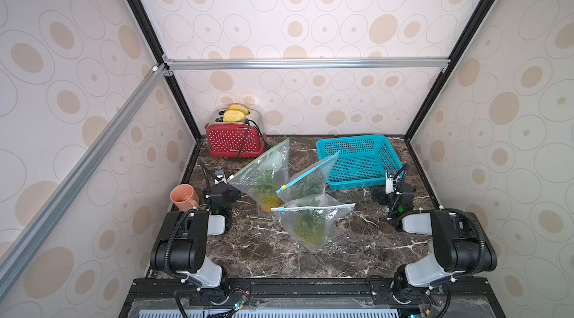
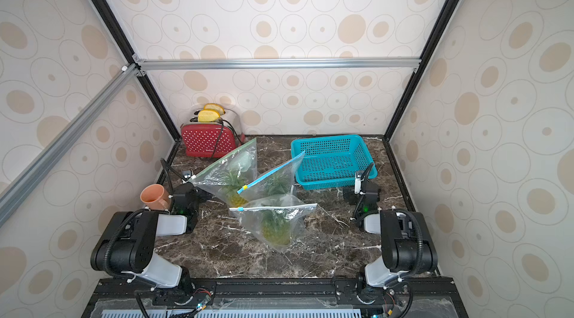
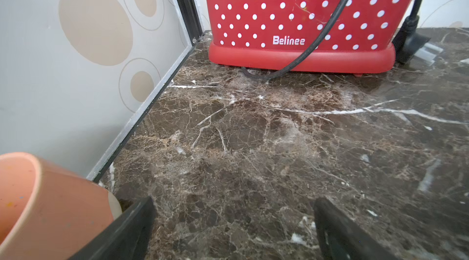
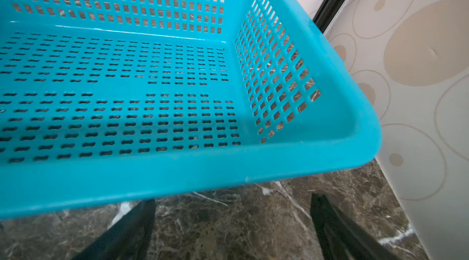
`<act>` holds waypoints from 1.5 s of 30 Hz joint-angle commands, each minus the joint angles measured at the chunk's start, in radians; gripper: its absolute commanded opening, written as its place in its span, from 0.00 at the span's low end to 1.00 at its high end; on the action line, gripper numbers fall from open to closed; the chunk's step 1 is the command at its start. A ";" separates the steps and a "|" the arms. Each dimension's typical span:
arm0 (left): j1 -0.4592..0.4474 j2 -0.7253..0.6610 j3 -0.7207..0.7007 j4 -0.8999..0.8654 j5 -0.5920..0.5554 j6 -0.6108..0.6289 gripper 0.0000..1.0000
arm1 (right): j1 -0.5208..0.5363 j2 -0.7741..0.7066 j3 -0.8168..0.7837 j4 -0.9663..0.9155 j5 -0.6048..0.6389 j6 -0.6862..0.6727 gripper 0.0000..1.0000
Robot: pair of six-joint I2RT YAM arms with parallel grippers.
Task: Open the zip-top bag and take out the pineapple
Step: Unzip the zipper on the zipper food storage bag.
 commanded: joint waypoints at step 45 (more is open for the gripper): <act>0.001 -0.281 0.182 -0.492 -0.155 -0.115 0.99 | -0.001 -0.226 0.172 -0.426 0.062 0.077 0.99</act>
